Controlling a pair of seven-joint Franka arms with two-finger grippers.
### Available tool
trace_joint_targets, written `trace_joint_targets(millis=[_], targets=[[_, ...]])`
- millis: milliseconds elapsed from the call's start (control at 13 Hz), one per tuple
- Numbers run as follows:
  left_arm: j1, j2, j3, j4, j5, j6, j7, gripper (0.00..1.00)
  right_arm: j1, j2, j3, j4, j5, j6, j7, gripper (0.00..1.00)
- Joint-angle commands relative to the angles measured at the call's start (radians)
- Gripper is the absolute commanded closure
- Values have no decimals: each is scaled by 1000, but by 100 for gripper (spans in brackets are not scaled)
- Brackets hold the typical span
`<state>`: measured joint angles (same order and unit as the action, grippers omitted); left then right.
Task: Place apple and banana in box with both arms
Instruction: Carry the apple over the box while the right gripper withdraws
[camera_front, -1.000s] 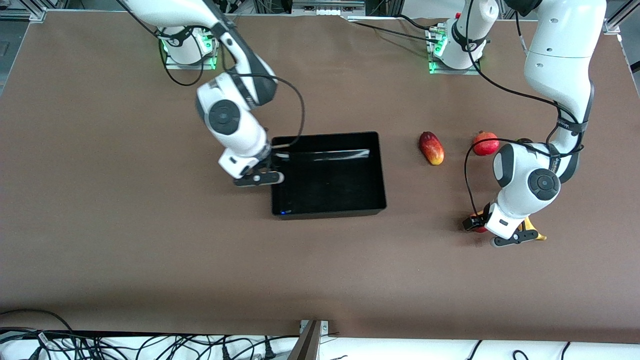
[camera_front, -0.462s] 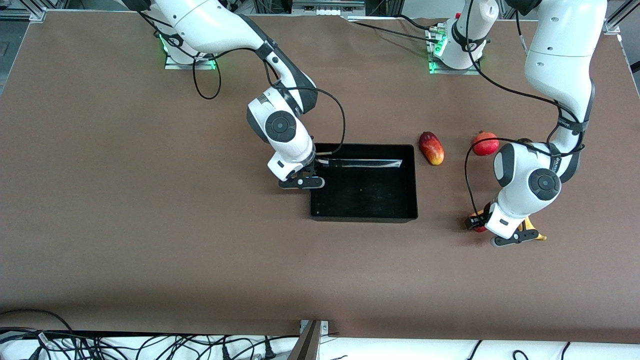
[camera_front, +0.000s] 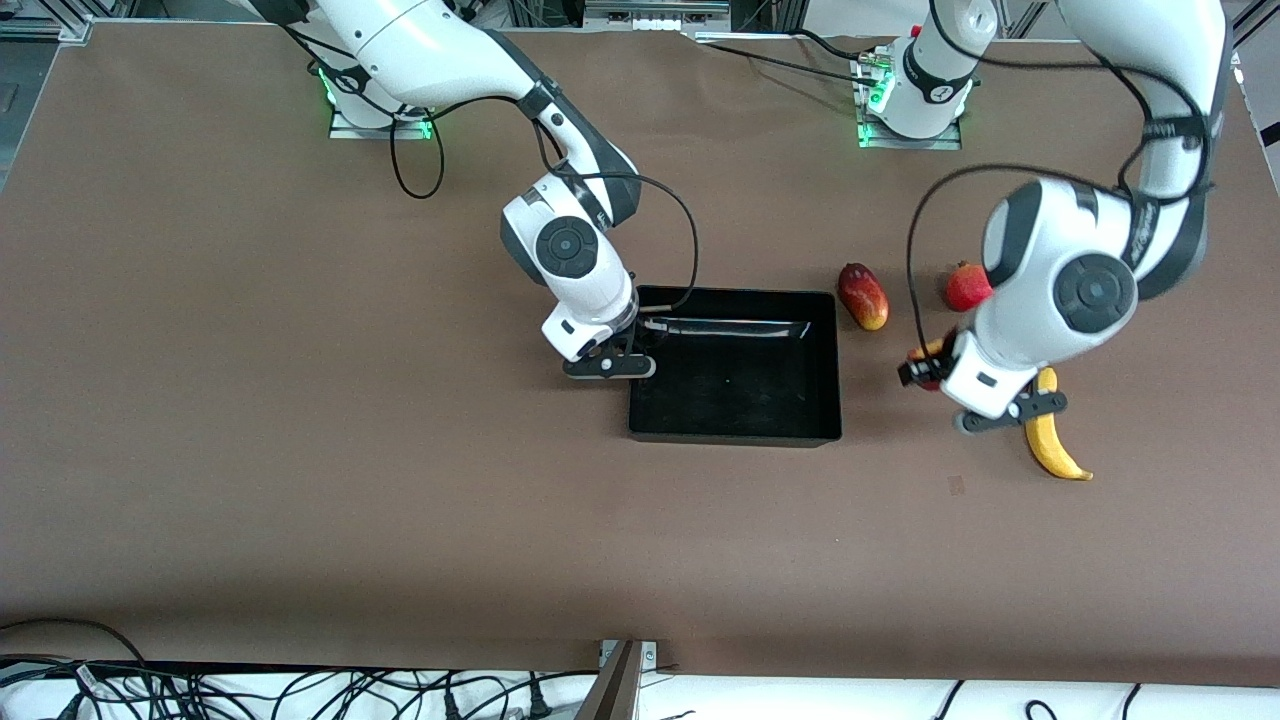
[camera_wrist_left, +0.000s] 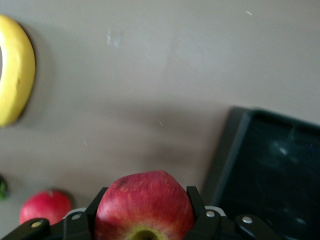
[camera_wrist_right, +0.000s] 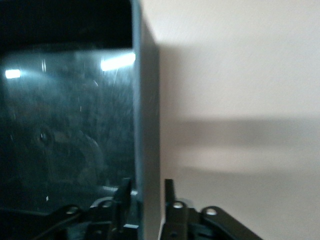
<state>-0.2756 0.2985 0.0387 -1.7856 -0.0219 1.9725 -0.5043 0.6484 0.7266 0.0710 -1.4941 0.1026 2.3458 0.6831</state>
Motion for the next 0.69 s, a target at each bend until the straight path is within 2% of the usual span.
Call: trace_joint_targets(millis=[0, 154, 231, 385, 615], targets=[[-36, -18, -42, -31, -32, 0, -98, 100, -53, -126, -60, 5, 0, -170, -7, 0], [-75, -10, -46, -35, -107, 31, -126, 100, -110, -225, -121, 2, 11, -248, -84, 0], [-86, 2, -75, -32, -108, 37, -172, 100, -149, -263, -132, 2, 18, -328, -152, 0], [-94, 43, -132, -29, -90, 101, -252, 100, -228, -350, -140, -9, 45, -428, -252, 0], [-160, 112, -175, -25, -32, 205, -347, 100, -254, -458, -238, -29, 46, -583, -404, 0]])
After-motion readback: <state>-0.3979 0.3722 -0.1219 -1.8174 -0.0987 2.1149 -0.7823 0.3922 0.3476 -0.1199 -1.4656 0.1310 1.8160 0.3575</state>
